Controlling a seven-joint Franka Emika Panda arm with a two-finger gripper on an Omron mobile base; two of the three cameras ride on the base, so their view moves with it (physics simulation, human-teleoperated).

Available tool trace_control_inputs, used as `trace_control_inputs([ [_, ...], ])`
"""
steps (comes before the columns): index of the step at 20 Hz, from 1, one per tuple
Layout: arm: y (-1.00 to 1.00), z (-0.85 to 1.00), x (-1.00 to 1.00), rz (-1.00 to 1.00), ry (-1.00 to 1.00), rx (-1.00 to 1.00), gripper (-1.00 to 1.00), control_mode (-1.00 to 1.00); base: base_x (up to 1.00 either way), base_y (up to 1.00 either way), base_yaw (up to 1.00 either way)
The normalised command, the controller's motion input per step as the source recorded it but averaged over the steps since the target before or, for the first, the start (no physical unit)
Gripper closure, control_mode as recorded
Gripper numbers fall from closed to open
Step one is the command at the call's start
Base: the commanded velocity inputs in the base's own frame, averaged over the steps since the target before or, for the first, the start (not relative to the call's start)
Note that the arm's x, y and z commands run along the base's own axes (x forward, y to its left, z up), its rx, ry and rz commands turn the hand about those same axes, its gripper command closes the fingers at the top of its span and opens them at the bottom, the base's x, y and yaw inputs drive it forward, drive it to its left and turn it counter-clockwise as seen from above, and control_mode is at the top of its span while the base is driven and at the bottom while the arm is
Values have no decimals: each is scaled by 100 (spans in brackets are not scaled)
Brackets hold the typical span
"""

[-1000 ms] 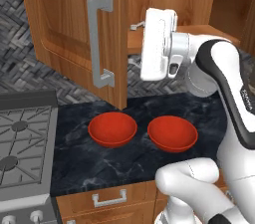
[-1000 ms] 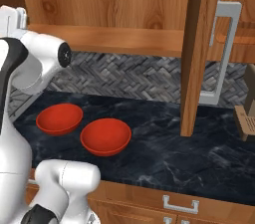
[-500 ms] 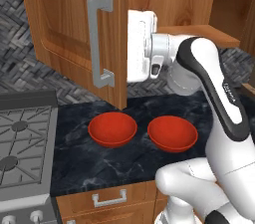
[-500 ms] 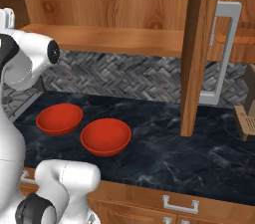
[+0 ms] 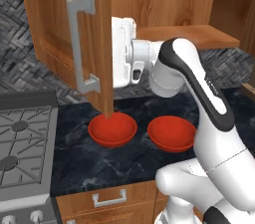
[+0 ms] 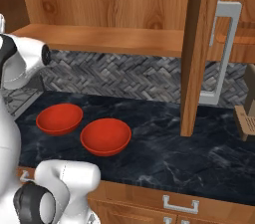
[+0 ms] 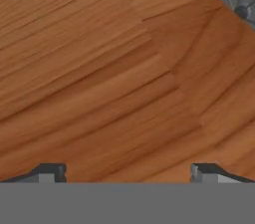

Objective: Open the cabinet. Pick the bowls from the counter and place them in the cabinet. Then close the cabinet.

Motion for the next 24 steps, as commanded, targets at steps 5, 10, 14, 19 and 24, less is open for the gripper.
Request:
trace_control_inputs([
  [5, 100, -3, -27, 6, 0, 5, -100, -100, 0, 0, 0],
  [10, 100, -18, -6, 0, -3, 1, -100, -100, 0, 0, 0],
  [14, 98, -29, 3, 0, -4, 0, -100, -100, 0, 0, 0],
  [19, 18, -6, 7, 0, 2, 0, -100, -100, 0, 0, 0],
  [24, -47, 15, -16, -3, -11, 4, -100, -100, 0, 0, 0],
])
